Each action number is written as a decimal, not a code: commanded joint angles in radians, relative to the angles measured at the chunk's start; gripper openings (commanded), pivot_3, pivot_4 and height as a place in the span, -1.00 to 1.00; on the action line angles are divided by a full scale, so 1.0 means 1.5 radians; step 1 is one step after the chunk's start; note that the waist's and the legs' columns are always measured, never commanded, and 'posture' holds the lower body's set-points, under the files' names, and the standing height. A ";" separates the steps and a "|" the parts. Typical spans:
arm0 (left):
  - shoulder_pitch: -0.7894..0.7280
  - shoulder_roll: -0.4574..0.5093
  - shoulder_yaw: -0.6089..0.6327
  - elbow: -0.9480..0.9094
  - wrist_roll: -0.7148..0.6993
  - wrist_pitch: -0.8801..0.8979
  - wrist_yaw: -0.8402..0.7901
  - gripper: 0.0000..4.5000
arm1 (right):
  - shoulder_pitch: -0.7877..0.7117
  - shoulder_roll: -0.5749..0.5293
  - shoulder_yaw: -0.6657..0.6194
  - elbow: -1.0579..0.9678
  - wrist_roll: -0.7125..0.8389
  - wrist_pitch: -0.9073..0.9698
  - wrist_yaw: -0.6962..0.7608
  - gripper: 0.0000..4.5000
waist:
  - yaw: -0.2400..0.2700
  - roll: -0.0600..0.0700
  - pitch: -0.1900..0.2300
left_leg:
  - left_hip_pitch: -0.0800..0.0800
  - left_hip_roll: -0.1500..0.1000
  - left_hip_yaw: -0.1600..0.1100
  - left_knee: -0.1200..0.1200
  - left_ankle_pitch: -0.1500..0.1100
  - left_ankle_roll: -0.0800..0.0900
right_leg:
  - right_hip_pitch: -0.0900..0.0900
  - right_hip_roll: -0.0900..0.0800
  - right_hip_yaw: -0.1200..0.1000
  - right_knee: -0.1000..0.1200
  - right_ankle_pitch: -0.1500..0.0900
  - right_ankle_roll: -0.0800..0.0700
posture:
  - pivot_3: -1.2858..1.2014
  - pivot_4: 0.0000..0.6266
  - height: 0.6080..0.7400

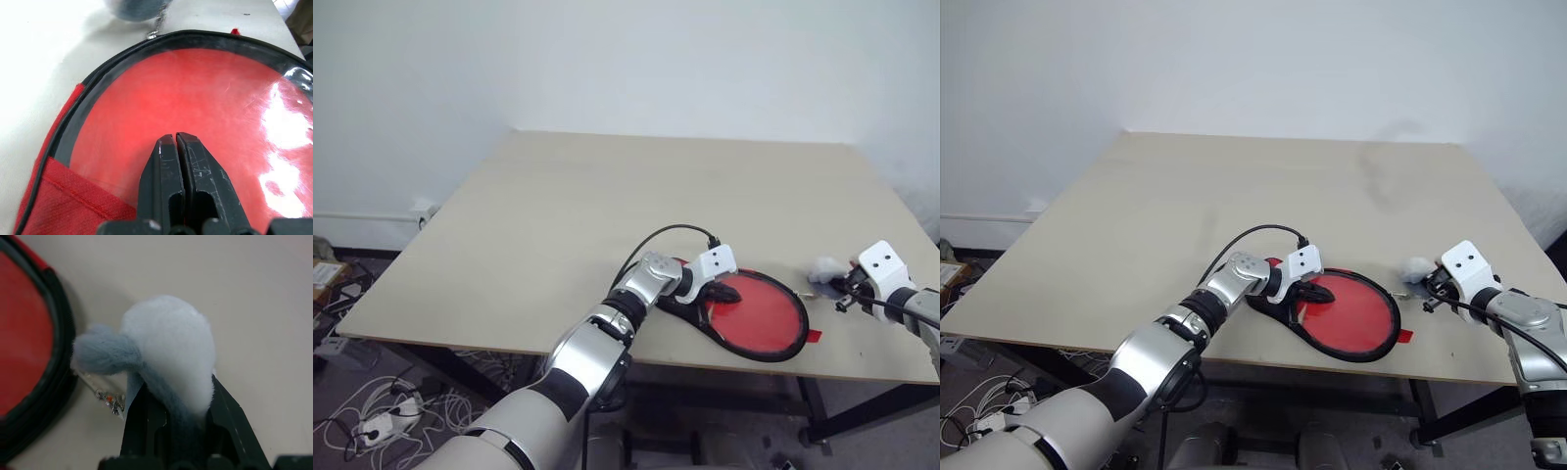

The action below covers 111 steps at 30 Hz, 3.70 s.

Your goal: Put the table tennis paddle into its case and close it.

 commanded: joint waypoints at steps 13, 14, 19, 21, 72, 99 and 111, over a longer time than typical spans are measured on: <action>0.000 -0.009 0.000 0.004 0.006 0.004 0.005 -1.00 | 0.034 -0.051 -0.049 -0.063 0.016 -0.007 0.080 -0.87 | 0.000 -0.001 0.000 | 0.000 0.000 0.000 0.000 0.000 0.000 | 0.000 -0.001 -0.001 0.000 0.000 0.000 | 0.03 -1.00 1.00; 0.000 -0.009 0.000 0.003 0.006 0.004 0.004 -1.00 | 0.035 -0.054 -0.049 -0.059 0.012 -0.009 0.080 -0.87 | 0.000 -0.001 0.000 | 0.000 0.000 0.000 0.000 0.000 0.000 | 0.000 -0.001 -0.001 0.000 0.000 0.000 | 0.03 -1.00 1.00; 0.001 -0.008 -0.001 0.003 0.007 0.004 0.004 -1.00 | 0.045 -0.071 -0.050 -0.048 -0.006 -0.020 0.077 -0.87 | 0.000 -0.001 0.000 | 0.000 0.000 0.000 0.000 0.000 0.000 | 0.000 -0.001 -0.002 0.000 0.000 0.000 | 0.03 -1.00 1.00; 0.002 -0.009 -0.002 0.003 0.007 0.004 0.004 -1.00 | 0.052 -0.077 -0.049 -0.046 -0.011 -0.025 0.082 -0.87 | 0.000 -0.001 0.000 | 0.000 0.000 0.000 0.000 0.000 0.000 | 0.000 -0.001 -0.002 0.000 0.000 0.000 | 0.03 -1.00 1.00; -0.006 -0.021 -0.002 0.008 0.007 0.001 0.016 -1.00 | 0.299 -0.088 -0.111 -0.310 0.159 0.081 0.292 -0.87 | 0.000 -0.002 0.001 | 0.000 0.000 -0.001 0.001 0.000 0.000 | 0.001 -0.003 -0.006 0.000 -0.001 0.001 | 0.03 -1.00 1.00; -0.017 -0.029 -0.001 0.013 0.006 0.003 0.021 -1.00 | 0.251 -0.059 0.006 -0.411 0.208 0.116 0.302 -0.87 | 0.000 -0.004 0.001 | 0.000 0.000 -0.002 0.001 -0.001 0.000 | 0.002 -0.012 -0.018 0.000 -0.001 0.001 | 0.03 -1.00 1.00; -0.019 -0.031 -0.002 0.013 0.007 0.003 0.019 -1.00 | 0.098 0.001 0.102 -0.363 0.198 0.140 0.271 -0.87 | 0.000 -0.004 0.001 | 0.000 0.000 -0.002 0.001 -0.001 0.001 | 0.002 -0.012 -0.018 -0.001 -0.001 0.001 | 0.03 -1.00 1.00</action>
